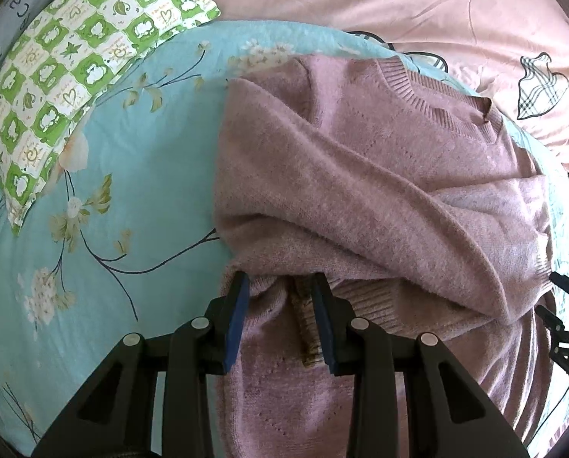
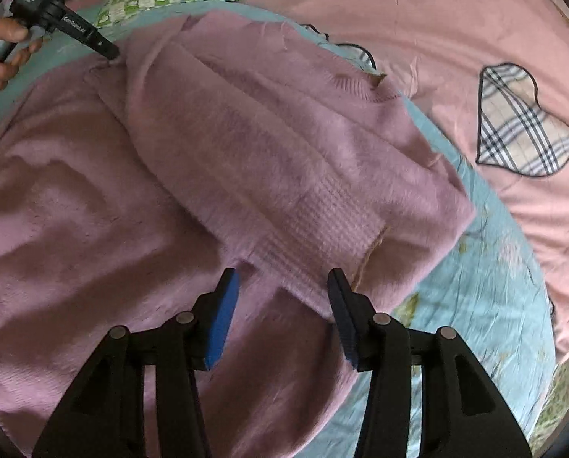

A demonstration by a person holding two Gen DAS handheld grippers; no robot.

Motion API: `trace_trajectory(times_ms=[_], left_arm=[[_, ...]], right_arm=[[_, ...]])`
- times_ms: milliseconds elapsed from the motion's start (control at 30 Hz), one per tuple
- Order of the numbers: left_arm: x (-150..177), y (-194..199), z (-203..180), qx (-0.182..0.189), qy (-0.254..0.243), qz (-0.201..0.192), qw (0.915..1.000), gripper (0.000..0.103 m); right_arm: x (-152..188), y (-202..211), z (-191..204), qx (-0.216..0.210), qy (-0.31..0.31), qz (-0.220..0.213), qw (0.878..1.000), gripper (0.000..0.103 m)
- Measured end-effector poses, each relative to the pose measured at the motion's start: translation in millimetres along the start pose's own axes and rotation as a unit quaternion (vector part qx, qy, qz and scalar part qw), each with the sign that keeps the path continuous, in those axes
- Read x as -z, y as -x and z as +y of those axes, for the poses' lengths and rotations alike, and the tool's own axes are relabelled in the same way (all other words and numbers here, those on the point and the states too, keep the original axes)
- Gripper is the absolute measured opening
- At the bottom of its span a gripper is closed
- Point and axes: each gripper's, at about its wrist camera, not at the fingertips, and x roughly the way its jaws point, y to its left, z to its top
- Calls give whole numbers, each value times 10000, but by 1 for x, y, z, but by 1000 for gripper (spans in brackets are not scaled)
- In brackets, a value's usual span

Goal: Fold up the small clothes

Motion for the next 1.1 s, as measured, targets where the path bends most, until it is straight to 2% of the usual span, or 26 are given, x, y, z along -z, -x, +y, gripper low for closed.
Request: trace_trajectory(times_ms=[67, 100, 167, 200, 300, 400, 467, 533, 633, 700, 733, 767, 800, 933, 1000, 1033, 1067, 1100], left_arm=[[0, -1, -1, -7, -2, 10, 10000, 34], [0, -1, -1, -6, 4, 15, 10000, 34], [0, -2, -1, 8, 16, 12, 10000, 35], [0, -2, 0, 15, 26, 12, 10000, 35], [-1, -3, 1, 39, 53, 15, 10000, 35], [-1, -3, 2, 53, 62, 13, 10000, 35], [0, -2, 1, 54, 54, 14, 10000, 35], [0, -2, 2, 71, 60, 30, 10000, 35], [0, -2, 3, 95, 101, 39, 9999, 35], [1, -1, 3, 85, 112, 36, 9999, 35], [1, -1, 2, 73, 108, 36, 9999, 35], [1, -1, 2, 64, 109, 39, 9999, 35], [2, -1, 1, 63, 114, 43, 9999, 36], [3, -3, 0, 65, 149, 72, 9998, 38], [3, -5, -1, 45, 146, 86, 9998, 38], [3, -5, -1, 42, 150, 85, 9998, 38], [3, -5, -1, 43, 155, 83, 9998, 38], [3, -5, -1, 53, 167, 81, 9998, 38]], right_arm=[[-5, -7, -11, -222, -140, 70, 9996, 47], [-6, -7, -16, -429, -286, 64, 9987, 42], [-8, -7, -35, -892, -826, 94, 9925, 4], [-9, -7, -43, -1063, -1055, 113, 9887, 1], [-4, 1, -66, -1402, -1722, 62, 9750, 0], [0, 12, -82, -1468, -2130, -83, 9659, 0], [3, 21, -81, -1253, -2054, -180, 9705, 1], [2, 20, -69, -1052, -1640, -3, 9808, 3], [4, 14, -48, -920, -1114, 205, 9893, 8], [3, 7, -30, -601, -567, 356, 9959, 28], [3, 6, -21, -404, -302, 363, 9981, 50], [3, 6, -12, -184, -16, 273, 9995, 64], [4, 8, -8, -92, 114, 194, 9997, 65], [2, 4, 1, 227, 578, 143, 9980, 65], [-3, -5, 0, 247, 683, 176, 9972, 62], [-4, -7, -2, 286, 671, 182, 9972, 51], [-5, -9, -8, 239, 575, 198, 9979, 32], [-6, -10, -15, 115, 410, 243, 9988, 25]])
